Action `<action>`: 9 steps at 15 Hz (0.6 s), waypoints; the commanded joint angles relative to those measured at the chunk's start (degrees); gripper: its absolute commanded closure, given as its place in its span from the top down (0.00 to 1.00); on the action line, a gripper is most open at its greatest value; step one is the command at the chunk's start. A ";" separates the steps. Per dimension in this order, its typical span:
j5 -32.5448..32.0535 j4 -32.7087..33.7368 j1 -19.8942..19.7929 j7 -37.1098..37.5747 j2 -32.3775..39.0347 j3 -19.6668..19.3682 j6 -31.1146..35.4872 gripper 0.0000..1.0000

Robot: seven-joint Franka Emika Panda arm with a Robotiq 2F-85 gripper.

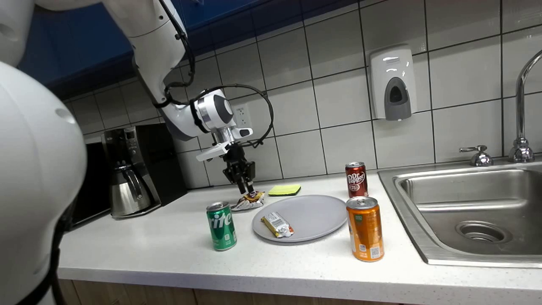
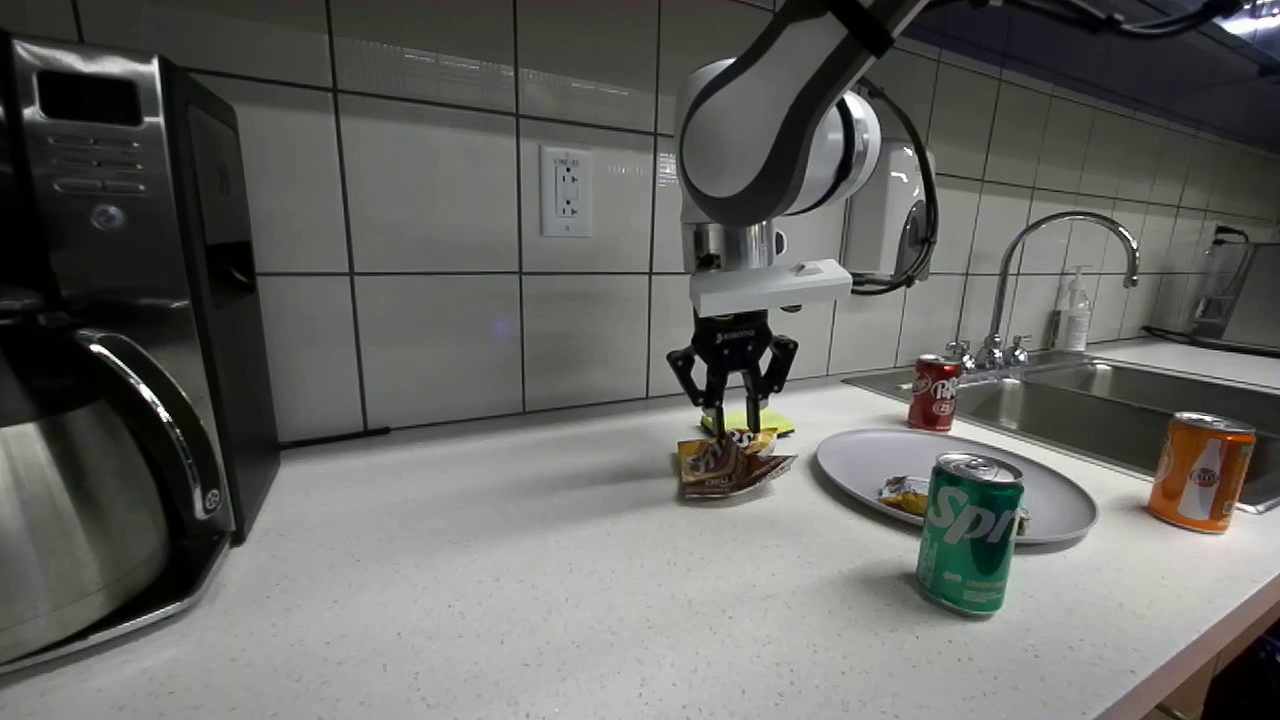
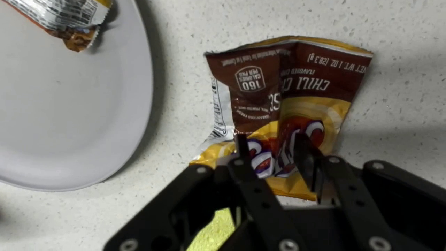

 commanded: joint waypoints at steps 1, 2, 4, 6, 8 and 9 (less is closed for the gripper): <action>-0.93 0.36 0.34 -0.64 -1.48 -0.44 -1.54 0.72; -1.03 -0.25 0.32 -0.46 -2.21 -0.55 -1.33 0.78; -0.95 -1.80 0.09 -0.28 -3.95 -0.72 -1.09 0.94; -0.88 -3.63 -0.22 -0.05 -5.82 -0.95 -0.27 1.00; -0.94 -5.87 -0.55 0.17 -8.03 -1.27 0.35 1.00; -0.93 -6.83 -0.75 0.16 -8.98 -1.34 0.51 1.00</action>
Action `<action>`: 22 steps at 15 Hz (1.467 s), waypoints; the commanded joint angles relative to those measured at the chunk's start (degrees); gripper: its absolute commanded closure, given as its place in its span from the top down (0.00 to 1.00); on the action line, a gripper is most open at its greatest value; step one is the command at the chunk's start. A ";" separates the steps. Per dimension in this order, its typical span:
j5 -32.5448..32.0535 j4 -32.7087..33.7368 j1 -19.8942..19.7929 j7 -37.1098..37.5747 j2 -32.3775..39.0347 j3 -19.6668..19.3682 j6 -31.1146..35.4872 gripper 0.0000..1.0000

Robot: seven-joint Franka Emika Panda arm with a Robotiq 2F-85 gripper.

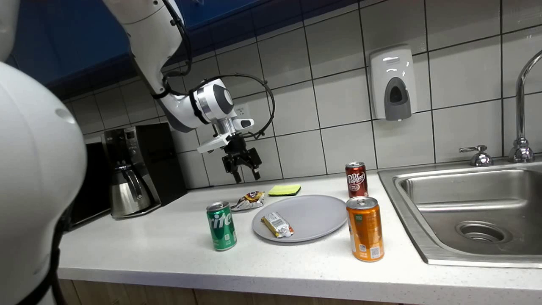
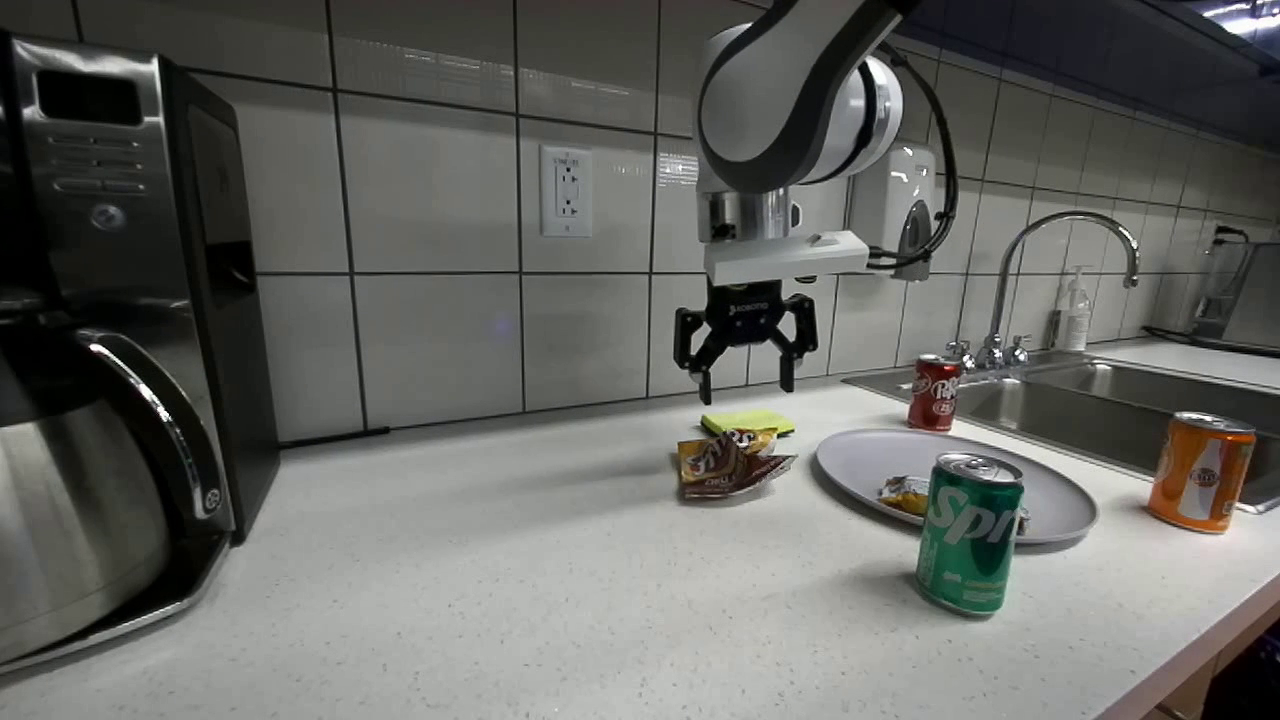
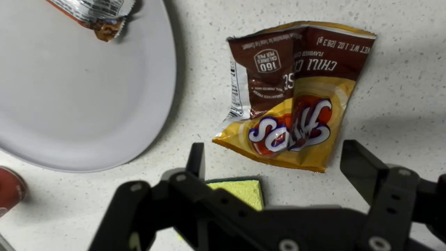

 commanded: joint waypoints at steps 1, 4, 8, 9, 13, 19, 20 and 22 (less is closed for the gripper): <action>-1.03 -6.19 -0.87 0.20 -6.33 -0.34 0.55 1.00; -0.91 -10.19 -1.89 -0.29 -9.76 -0.31 0.97 1.00; -1.24 -15.96 -3.25 -0.76 -14.31 0.00 1.18 1.00; -1.34 -17.58 -3.62 -0.87 -15.48 0.07 1.37 1.00; -0.76 -23.30 -5.51 -1.97 -19.46 0.19 2.47 1.00; 0.44 -29.76 -9.35 -5.33 -23.70 0.01 4.20 1.00; 0.39 -30.62 -9.96 -6.49 -24.19 -0.02 4.47 1.00; 0.13 -31.65 -10.98 -9.19 -24.90 -0.06 4.20 1.00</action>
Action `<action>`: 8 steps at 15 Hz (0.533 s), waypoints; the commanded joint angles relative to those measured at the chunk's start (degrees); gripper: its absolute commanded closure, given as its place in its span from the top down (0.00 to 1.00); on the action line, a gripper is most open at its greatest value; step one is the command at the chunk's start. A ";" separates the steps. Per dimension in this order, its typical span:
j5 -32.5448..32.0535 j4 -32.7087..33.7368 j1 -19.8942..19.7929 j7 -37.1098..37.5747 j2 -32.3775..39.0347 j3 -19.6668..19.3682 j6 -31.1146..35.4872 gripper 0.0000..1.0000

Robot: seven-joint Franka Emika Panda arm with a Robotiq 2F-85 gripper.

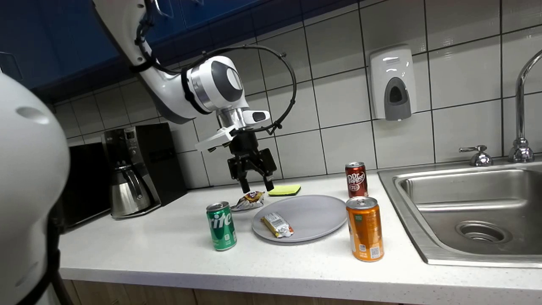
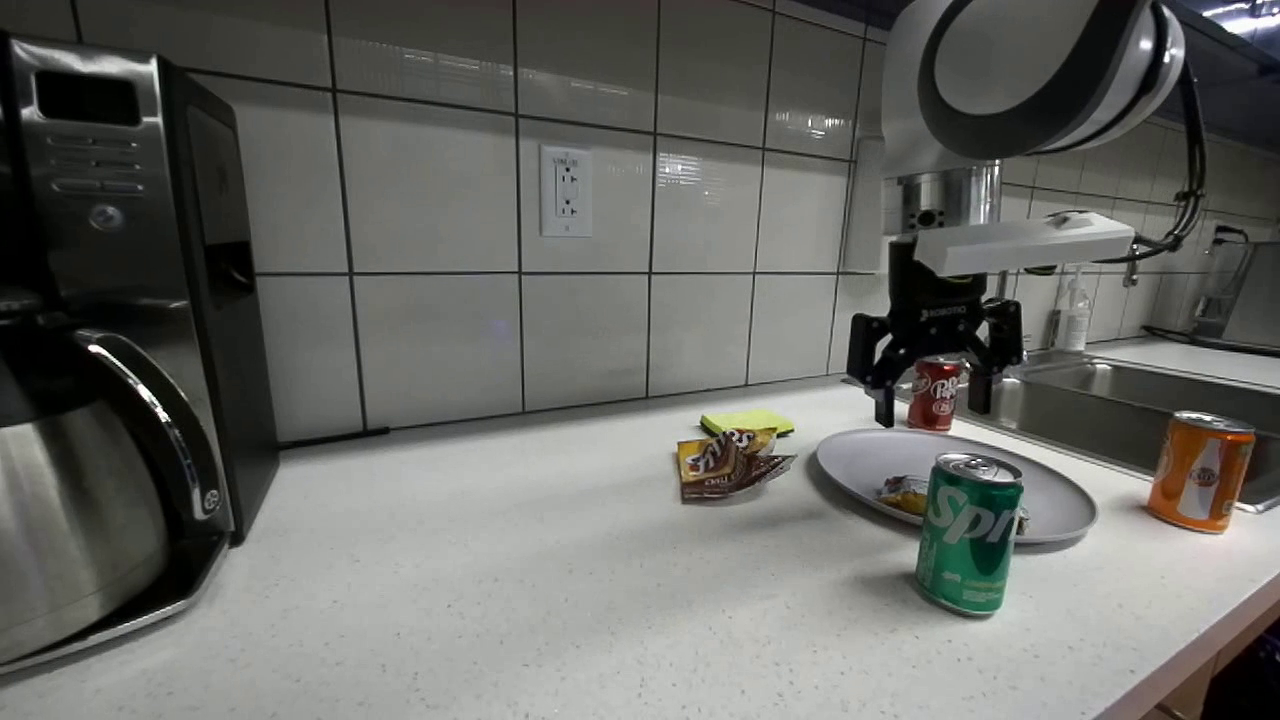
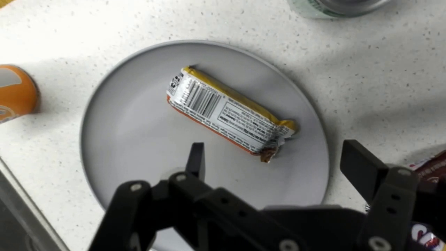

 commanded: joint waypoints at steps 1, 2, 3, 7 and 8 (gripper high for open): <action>0.14 -3.62 -2.75 -6.15 -3.55 0.74 0.56 1.00; -0.13 -3.95 -3.11 -7.47 -3.71 0.74 0.51 1.00; 0.12 -4.11 -3.43 -9.42 -3.80 0.72 0.41 1.00; 1.19 -4.09 -4.17 -16.84 -3.39 0.66 0.17 1.00; 1.40 -3.95 -4.25 -18.99 -3.22 0.67 -0.09 1.00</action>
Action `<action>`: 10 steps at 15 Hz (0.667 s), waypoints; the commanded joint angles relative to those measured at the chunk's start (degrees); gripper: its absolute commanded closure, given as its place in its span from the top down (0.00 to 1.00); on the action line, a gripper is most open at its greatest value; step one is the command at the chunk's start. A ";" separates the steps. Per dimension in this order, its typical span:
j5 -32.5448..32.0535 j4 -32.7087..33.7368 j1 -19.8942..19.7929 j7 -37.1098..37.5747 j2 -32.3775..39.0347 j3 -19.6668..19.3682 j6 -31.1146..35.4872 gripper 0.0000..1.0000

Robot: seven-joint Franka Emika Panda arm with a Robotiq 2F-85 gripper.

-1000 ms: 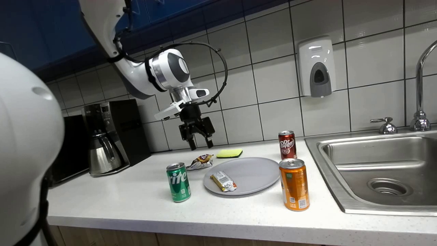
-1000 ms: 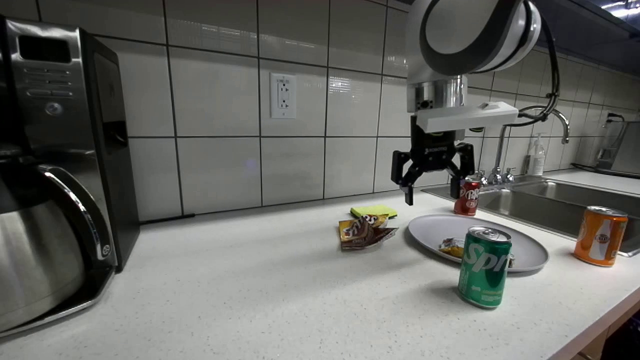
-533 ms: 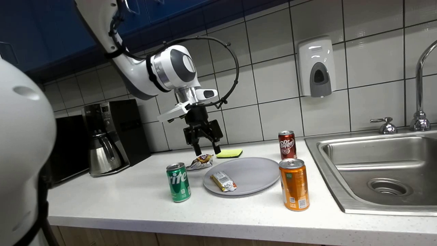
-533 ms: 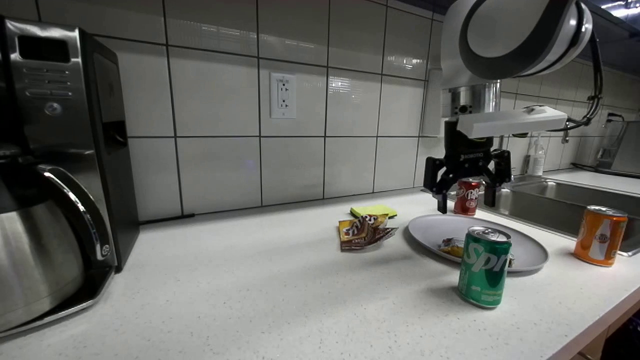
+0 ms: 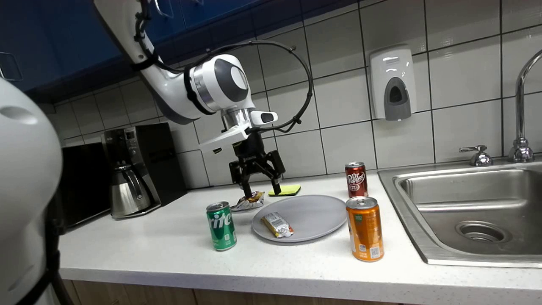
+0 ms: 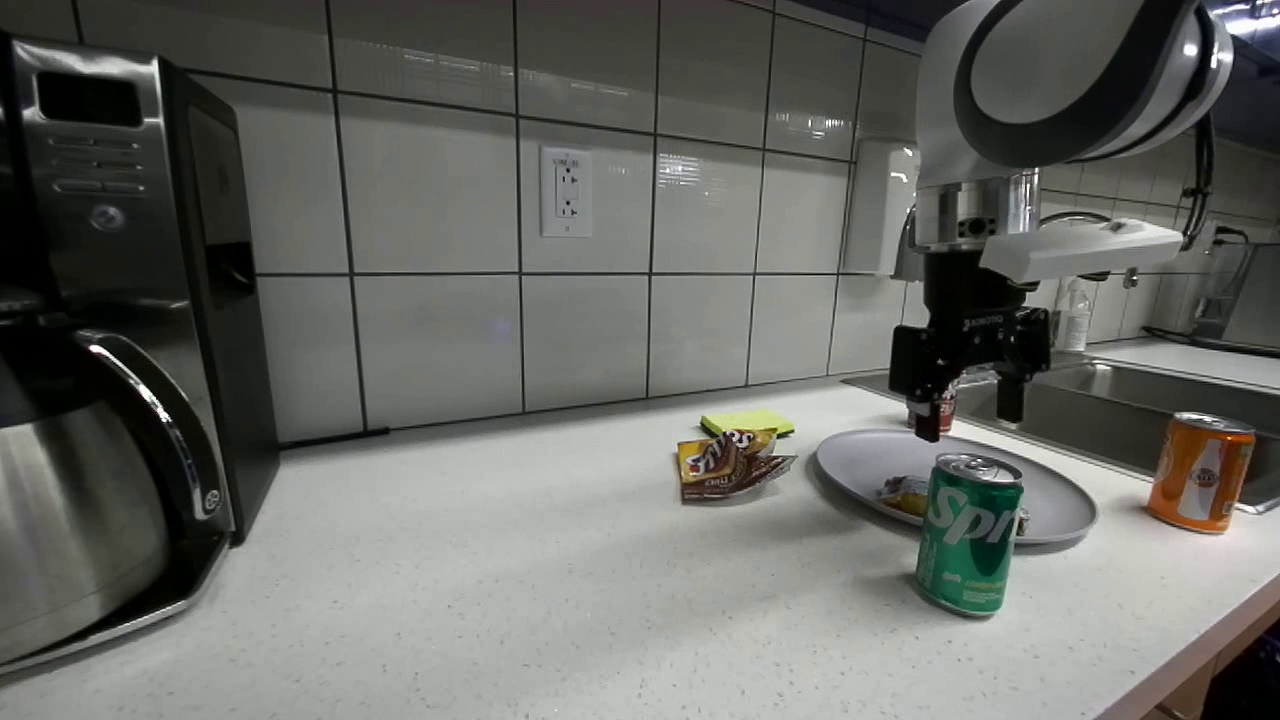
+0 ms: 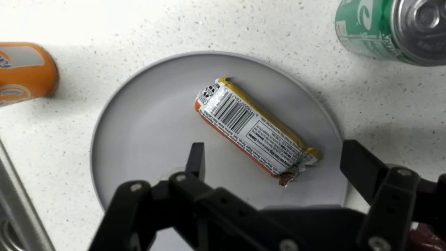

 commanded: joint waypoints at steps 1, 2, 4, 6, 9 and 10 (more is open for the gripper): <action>1.18 -0.96 -1.54 -8.55 -1.38 0.67 -0.33 1.00; 1.20 -0.85 -1.60 -10.21 -1.25 0.67 -0.48 1.00; 1.35 -0.61 -1.68 -13.84 -0.86 0.64 -0.85 1.00; 1.60 -0.61 -1.75 -16.89 -0.55 0.59 -0.71 1.00; 1.70 -0.69 -2.03 -20.89 0.30 0.38 -0.01 1.00; 1.63 -0.63 -2.12 -21.85 0.66 0.30 0.06 1.00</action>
